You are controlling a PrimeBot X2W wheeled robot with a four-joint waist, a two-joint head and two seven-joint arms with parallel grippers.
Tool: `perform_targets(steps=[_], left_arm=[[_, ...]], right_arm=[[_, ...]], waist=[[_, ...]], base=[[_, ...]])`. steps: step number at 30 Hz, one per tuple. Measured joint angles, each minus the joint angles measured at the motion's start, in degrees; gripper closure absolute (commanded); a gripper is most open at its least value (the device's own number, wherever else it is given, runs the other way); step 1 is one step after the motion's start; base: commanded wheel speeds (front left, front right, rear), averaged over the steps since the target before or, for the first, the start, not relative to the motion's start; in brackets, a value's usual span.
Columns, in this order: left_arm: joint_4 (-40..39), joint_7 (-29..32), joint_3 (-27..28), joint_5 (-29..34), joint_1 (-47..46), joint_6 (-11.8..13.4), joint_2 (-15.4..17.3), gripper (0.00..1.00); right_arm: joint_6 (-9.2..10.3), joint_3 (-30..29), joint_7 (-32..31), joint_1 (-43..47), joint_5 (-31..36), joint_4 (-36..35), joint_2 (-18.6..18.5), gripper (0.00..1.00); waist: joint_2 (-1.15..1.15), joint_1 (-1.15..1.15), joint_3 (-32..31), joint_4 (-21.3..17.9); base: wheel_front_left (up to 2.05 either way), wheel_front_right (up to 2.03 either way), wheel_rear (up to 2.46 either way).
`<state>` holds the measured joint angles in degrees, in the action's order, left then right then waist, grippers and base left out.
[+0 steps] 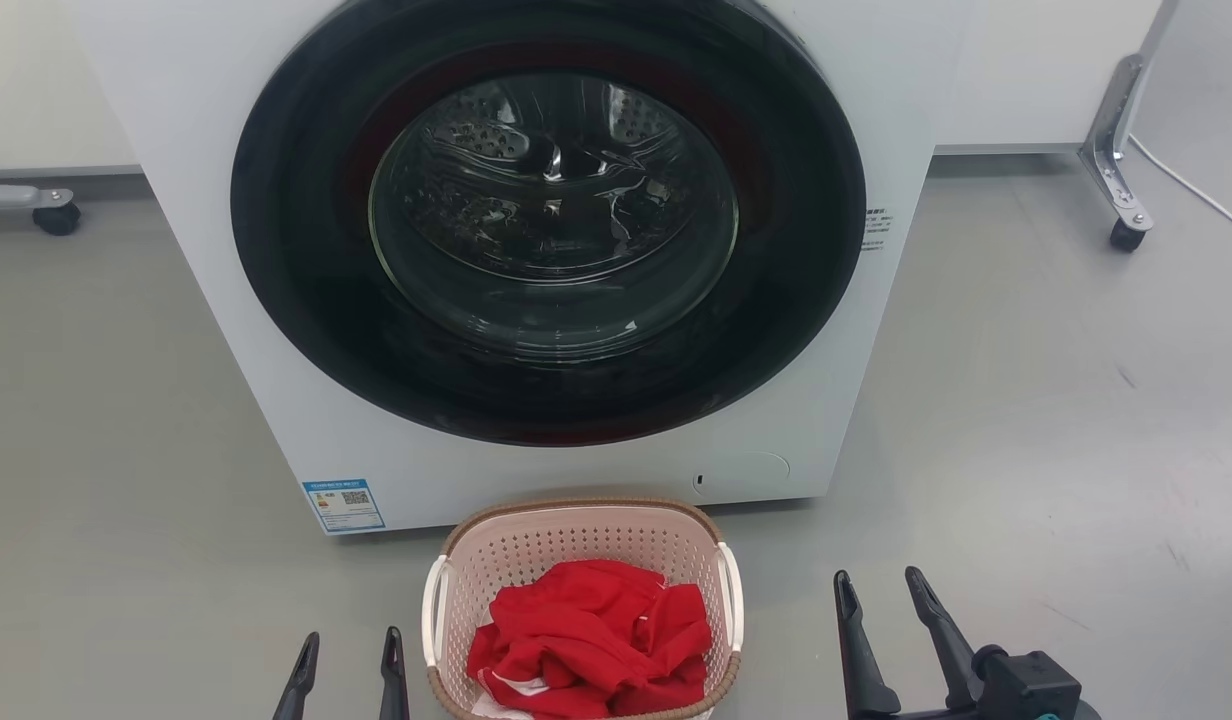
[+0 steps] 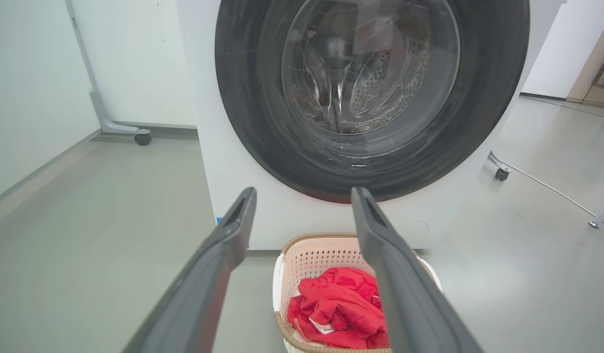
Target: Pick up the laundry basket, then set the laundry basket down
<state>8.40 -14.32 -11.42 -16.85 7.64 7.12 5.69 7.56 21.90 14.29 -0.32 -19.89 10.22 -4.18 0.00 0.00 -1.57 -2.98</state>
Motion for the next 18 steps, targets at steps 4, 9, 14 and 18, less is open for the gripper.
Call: perform_targets(steps=[4, 9, 14, 18], left_arm=[[-0.27, 0.0, 0.29, 0.37, 0.15, 0.0, -0.18, 0.0], [-0.7, 0.0, 0.68, 0.74, 0.85, 0.0, -0.3, 0.0], [-1.0, 0.0, 1.18, 0.82, 0.98, 0.0, -0.35, 0.0], [0.94, 0.1, 1.11, 0.64, 1.2, -0.07, -0.47, 1.0]], right_arm=[[-0.01, -0.31, 0.0, 0.01, 0.86, -0.6, 0.16, 0.0], [-0.01, -0.64, 0.0, 0.19, 1.41, -1.16, 0.31, 0.0], [0.0, -0.87, 0.0, 1.03, 1.88, -1.49, 0.45, 0.0], [0.0, -0.75, -0.16, 1.62, 1.85, 0.43, 0.45, 1.0]], waist=[[0.0, 0.0, 0.12, 0.01], [0.0, 0.0, 0.26, 0.01], [0.0, 0.0, 0.33, 0.04], [0.0, 0.0, 0.35, 0.04]], base=[[0.0, 0.0, 0.0], [0.0, 0.0, 0.0], [0.0, 0.0, 0.0], [0.0, 0.0, 0.0]])
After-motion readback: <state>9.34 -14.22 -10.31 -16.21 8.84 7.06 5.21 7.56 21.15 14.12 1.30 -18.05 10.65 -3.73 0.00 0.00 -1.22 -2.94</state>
